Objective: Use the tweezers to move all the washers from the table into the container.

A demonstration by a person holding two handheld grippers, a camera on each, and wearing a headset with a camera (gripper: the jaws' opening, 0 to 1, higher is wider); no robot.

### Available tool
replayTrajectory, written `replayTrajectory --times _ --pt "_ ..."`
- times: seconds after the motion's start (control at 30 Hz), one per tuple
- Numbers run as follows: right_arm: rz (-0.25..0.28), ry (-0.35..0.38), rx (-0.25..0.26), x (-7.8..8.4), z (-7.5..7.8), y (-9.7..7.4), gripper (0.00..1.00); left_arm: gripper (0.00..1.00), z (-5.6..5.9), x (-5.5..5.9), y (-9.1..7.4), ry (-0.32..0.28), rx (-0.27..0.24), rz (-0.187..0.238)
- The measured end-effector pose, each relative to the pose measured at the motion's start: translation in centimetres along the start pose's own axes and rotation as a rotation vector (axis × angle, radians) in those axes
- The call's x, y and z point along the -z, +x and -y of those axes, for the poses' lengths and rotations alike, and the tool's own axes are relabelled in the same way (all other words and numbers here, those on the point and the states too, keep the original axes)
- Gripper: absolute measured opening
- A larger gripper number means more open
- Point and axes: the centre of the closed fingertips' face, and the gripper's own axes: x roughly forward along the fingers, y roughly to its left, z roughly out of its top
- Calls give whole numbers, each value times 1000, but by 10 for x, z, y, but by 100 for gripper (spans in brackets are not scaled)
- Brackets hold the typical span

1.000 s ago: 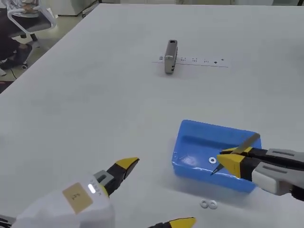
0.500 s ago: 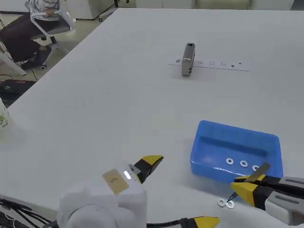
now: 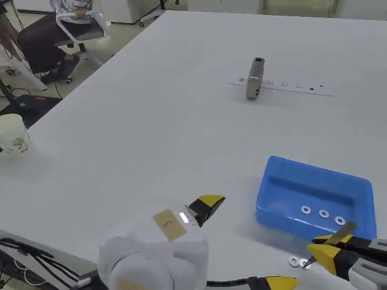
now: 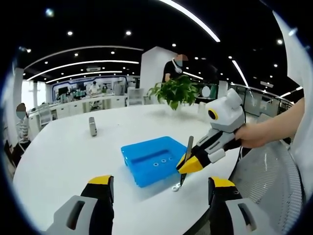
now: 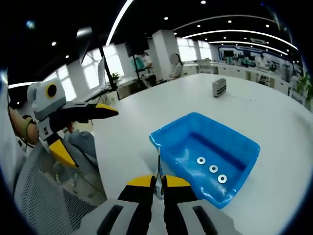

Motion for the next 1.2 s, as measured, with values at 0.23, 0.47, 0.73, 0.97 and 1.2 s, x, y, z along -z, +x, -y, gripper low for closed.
replayTrajectory --times 0.23,0.47,0.73,0.97,1.2 --pt "-13 -44 8 3 -2 3 4 81 -3 -2 -2 -9 -16 14" --pt "-5 -70 28 2 -4 6 3 84 3 -5 -1 -6 6 27" --pt "-5 -105 117 1 -6 9 2 85 7 -9 -2 6 26 46" --pt "-8 -62 200 -1 -4 4 3 88 14 -20 -3 -40 77 114" --pt "82 27 151 -21 -13 -2 3 88 13 -19 -3 -27 70 110"
